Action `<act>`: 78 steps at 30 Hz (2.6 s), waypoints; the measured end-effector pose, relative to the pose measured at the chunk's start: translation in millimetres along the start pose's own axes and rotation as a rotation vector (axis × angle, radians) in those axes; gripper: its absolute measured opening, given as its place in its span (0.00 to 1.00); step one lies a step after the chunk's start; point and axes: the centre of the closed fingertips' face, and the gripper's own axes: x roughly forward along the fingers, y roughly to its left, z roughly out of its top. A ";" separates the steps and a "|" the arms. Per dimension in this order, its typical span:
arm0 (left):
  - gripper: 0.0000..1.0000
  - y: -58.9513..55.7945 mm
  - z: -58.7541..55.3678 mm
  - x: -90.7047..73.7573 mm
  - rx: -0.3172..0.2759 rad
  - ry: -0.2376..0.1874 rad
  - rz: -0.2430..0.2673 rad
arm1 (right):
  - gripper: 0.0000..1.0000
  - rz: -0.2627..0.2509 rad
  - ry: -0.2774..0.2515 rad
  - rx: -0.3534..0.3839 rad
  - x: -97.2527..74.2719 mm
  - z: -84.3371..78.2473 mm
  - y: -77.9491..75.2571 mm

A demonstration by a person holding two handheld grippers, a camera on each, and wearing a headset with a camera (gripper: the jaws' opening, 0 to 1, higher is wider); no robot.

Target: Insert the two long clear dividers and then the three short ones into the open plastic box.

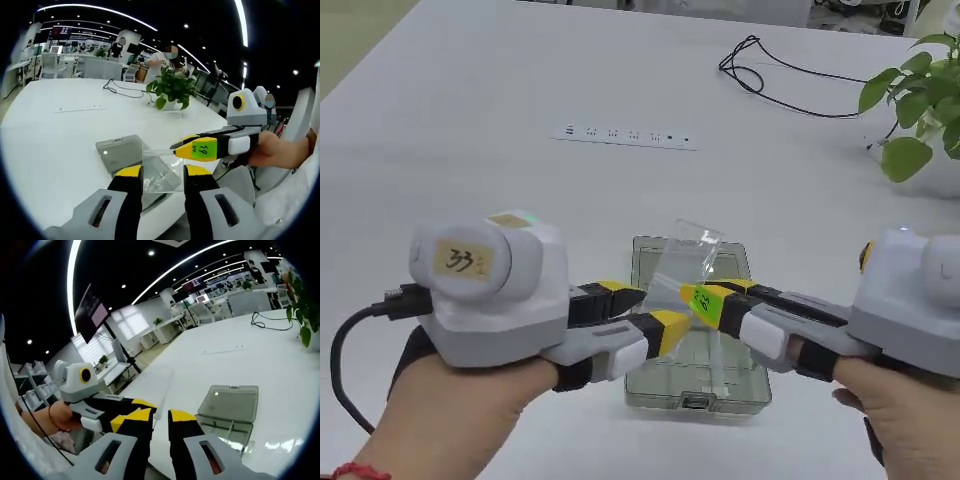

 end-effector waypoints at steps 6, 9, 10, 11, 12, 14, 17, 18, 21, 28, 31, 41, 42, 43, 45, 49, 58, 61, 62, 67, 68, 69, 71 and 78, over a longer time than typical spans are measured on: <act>0.30 0.8 1.6 0.5 -0.005 -0.004 0.001 | 0.08 -0.001 -0.007 0.022 1.3 1.1 1.1; 0.28 -0.2 1.8 1.0 -0.013 -0.006 -0.005 | 0.07 -0.020 -0.016 0.041 0.8 2.4 -0.9; 0.23 1.5 0.1 0.6 -0.004 0.005 0.004 | 0.07 -0.023 -0.025 0.049 0.2 4.2 -1.6; 0.23 2.3 0.3 0.9 0.011 0.003 0.007 | 0.06 -0.023 -0.026 0.058 0.2 4.5 -1.3; 0.25 0.9 1.2 1.3 0.006 -0.003 0.001 | 0.06 -0.024 -0.026 0.055 0.1 4.7 -1.9; 0.30 -4.1 0.7 2.7 -0.031 -0.006 -0.021 | 0.06 -0.036 -0.024 0.048 0.4 4.5 -3.7; 0.33 -6.2 -1.4 3.1 0.001 0.003 -0.022 | 0.06 -0.037 -0.016 0.048 0.7 3.7 -4.4; 0.33 -6.5 -1.5 3.0 -0.005 0.003 -0.027 | 0.06 -0.038 -0.014 0.049 0.8 3.5 -4.4; 0.34 -6.3 -2.5 0.8 0.003 0.003 -0.035 | 0.06 -0.038 -0.008 0.055 0.7 4.2 -4.6; 0.41 1.0 -10.9 -10.3 0.033 0.004 -0.041 | 0.06 -0.057 -0.007 0.079 -1.1 13.3 -11.9; 0.45 5.7 -15.3 -14.7 0.050 0.006 -0.042 | 0.06 -0.076 0.017 0.072 -2.1 13.2 -18.6; 0.59 22.2 -27.0 -27.1 0.132 0.026 -0.047 | 0.06 -0.124 0.110 0.111 0.4 2.7 -33.9; 0.61 22.8 -27.4 -27.8 0.139 0.025 -0.050 | 0.06 -0.129 0.117 0.109 1.4 2.4 -35.2; 0.62 23.3 -27.8 -28.6 0.147 0.023 -0.056 | 0.06 -0.134 0.126 0.114 2.0 1.7 -36.3; 0.66 24.7 -29.5 -29.5 0.159 0.026 -0.063 | 0.06 -0.143 0.150 0.131 4.4 -0.7 -38.4; 0.74 28.1 -34.3 -30.7 0.185 0.031 -0.078 | 0.06 -0.192 0.223 0.135 7.0 -8.7 -46.4; 0.88 32.9 -47.7 -31.6 0.247 0.056 -0.135 | 0.06 -0.270 0.351 0.206 13.6 -24.0 -66.0; 0.92 35.4 -51.1 -31.4 0.253 0.064 -0.148 | 0.06 -0.291 0.397 0.236 15.8 -30.6 -68.3; 0.93 36.7 -52.1 -31.4 0.258 0.065 -0.152 | 0.06 -0.297 0.418 0.253 16.9 -33.9 -68.5; 0.98 41.4 -55.3 -29.9 0.269 0.073 -0.167 | 0.06 -0.331 0.470 0.312 21.6 -43.9 -80.0; 0.99 41.6 -55.4 -29.7 0.271 0.072 -0.172 | 0.06 -0.334 0.472 0.320 22.1 -45.2 -78.8; 0.99 41.3 -55.7 -29.5 0.272 0.071 -0.177 | 0.06 -0.337 0.477 0.336 23.1 -47.2 -80.0; 1.00 41.6 -57.9 -28.4 0.274 0.078 -0.185 | 0.06 -0.346 0.488 0.349 24.3 -51.6 -85.4; 1.00 41.5 -61.1 -27.7 0.272 0.077 -0.213 | 0.06 -0.376 0.543 0.377 29.7 -68.4 -85.1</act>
